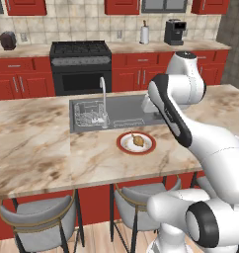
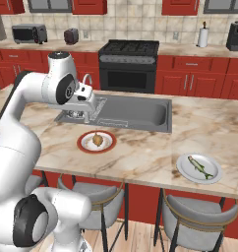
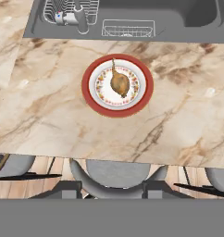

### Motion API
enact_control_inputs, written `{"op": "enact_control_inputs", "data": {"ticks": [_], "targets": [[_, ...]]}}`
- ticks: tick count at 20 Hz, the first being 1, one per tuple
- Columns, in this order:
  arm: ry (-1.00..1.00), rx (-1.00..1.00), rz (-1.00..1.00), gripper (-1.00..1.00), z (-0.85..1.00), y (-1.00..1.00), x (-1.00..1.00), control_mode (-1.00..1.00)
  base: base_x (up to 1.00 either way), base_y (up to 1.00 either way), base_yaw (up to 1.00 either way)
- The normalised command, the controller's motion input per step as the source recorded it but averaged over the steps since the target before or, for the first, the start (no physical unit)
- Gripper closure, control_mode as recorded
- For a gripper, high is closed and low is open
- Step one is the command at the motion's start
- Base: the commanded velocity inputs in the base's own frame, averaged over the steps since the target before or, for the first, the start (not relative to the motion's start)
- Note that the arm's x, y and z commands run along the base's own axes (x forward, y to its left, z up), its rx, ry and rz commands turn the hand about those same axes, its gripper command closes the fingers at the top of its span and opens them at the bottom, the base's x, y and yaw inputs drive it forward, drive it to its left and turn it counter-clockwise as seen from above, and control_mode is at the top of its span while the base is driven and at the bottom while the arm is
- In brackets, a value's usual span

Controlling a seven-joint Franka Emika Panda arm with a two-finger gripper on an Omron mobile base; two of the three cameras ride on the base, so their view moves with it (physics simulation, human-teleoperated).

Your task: Transport the fish and onion to the fridge. Place the fish on the rack containing meat and place the onion on the rack containing the vegetable, ensuring meats and vegetables are on different racks.

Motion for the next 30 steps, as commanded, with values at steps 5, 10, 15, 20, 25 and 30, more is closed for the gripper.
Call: {"op": "enact_control_inputs", "data": {"ticks": [5, 10, 15, 20, 25, 30], "targets": [[0.00, 0.00, 0.04, -1.00, 0.00, 0.14, -0.35, -1.00, 0.00, 0.00, 0.00], [0.00, 0.00, 0.07, -1.00, -0.06, 0.19, -0.61, -1.00, 0.00, 0.00, 0.00], [0.03, 0.00, 0.12, -1.00, -0.31, 0.02, -0.29, -1.00, 0.00, 0.00, 0.00], [0.05, 0.00, 0.02, -1.00, -0.54, -0.07, 0.01, -1.00, 0.00, 0.00, 0.00], [0.02, 0.00, 0.00, -1.00, -0.39, -0.19, 0.42, -1.00, 0.00, 0.00, 0.00], [0.01, 0.00, 0.00, -1.00, -0.29, -0.28, 0.45, -1.00, 0.00, 0.00, 0.00]]}}
